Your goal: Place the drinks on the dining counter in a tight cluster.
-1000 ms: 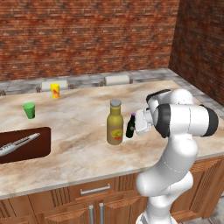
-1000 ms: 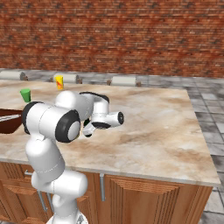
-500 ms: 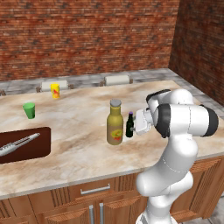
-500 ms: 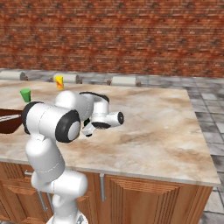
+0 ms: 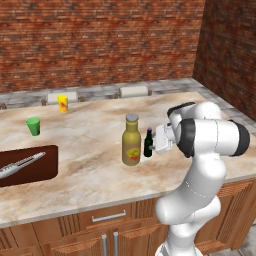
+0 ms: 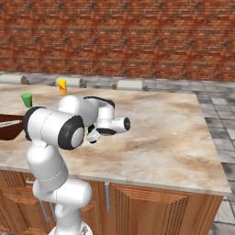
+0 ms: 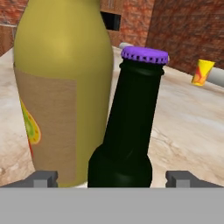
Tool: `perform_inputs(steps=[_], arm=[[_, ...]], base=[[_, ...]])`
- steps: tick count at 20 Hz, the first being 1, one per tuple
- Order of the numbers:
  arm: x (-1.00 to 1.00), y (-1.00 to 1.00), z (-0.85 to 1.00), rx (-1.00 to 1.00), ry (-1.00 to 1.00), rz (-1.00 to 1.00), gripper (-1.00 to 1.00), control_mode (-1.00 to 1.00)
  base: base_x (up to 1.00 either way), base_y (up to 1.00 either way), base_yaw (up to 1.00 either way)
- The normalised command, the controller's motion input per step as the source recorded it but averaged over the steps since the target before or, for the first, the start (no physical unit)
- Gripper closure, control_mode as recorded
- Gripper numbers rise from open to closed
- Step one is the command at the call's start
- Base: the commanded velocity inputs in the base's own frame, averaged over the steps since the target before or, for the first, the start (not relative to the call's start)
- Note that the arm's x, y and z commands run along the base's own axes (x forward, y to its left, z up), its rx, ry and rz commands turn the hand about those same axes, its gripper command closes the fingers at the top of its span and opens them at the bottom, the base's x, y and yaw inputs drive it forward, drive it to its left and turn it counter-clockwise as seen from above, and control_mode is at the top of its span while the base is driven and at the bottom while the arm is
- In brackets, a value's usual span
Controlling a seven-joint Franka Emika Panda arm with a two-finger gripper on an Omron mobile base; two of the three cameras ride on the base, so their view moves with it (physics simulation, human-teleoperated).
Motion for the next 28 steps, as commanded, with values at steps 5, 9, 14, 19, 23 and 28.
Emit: perform_inputs(steps=[5,9,14,19,23,28], arm=[[0.0,-0.23,0.49,0.0,0.01,0.0,-1.0,-1.0],[-0.01,-0.18,0.75,0.0,0.06,0.0,-1.0,-1.0],[-0.17,-0.12,0.62,0.0,0.13,0.0,-1.0,-1.0],[-0.28,-0.15,0.25,0.0,0.14,-0.02,-1.0,-1.0],[-0.19,-0.05,0.0,-0.07,0.08,-0.14,-1.0,-1.0],[-0.14,0.04,0.32,-0.23,0.17,-0.21,-1.0,-1.0]], base=[[0.0,0.0,0.0],[0.0,0.0,0.0],[0.0,0.0,0.0],[0.0,0.0,0.0],[0.0,0.0,0.0],[0.0,0.0,0.0]])
